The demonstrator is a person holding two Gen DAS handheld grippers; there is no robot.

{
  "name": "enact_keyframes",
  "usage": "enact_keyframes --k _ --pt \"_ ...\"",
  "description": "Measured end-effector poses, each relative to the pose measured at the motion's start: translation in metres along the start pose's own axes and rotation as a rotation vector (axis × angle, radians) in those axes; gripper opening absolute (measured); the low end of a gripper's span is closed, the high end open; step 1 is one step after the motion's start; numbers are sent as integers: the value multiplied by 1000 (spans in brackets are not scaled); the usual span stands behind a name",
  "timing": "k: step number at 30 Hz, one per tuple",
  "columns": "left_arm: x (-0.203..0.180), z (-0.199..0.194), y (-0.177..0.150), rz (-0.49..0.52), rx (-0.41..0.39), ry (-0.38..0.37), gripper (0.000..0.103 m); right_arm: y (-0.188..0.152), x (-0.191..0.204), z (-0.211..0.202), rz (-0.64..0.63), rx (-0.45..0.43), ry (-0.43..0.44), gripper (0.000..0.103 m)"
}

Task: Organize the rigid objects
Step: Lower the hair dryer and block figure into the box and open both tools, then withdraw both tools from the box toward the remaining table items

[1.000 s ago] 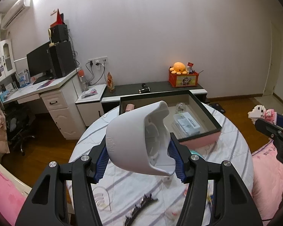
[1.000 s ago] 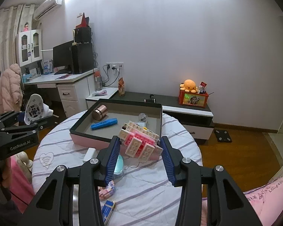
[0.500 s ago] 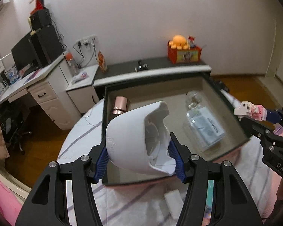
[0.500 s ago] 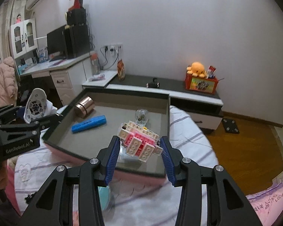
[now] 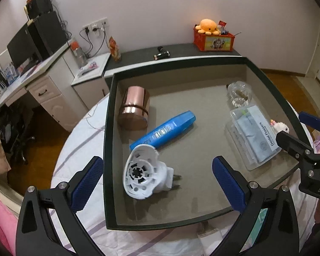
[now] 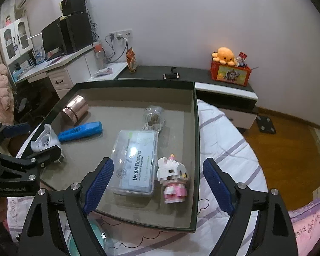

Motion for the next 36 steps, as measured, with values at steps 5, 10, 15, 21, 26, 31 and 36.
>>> enact_keyframes --k 5,10,15,21,26,31,36 --pt "-1 -2 -3 8 -8 -21 103 1 0 -2 1 -3 1 87" --pt "-7 -8 -2 26 -29 -22 103 0 1 -4 1 -4 4 87" --pt "-8 -16 -3 15 -35 -14 103 2 0 -14 -9 -14 -20 87" --pt "-11 -46 -9 8 -78 -8 103 -1 -6 -46 -8 -56 -38 87" --pt "-21 -89 -22 18 -150 1 103 -9 -9 -90 -5 -112 -50 87" --pt "-33 -135 -42 29 -222 -1 103 -25 -11 -142 2 -186 -59 87" --pt "-46 -174 -68 36 -287 0 103 -46 -17 -189 27 -243 -63 87"
Point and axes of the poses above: each gripper's, at about its wrist camera, not at the fingertips, and z roughly the way its jaws point, x to its left, y to its top, the point moved 1 cm from there along z, roughly the way its jaws point, and after that the axes turned 13 degrees about -y, right-handed, at the moved point
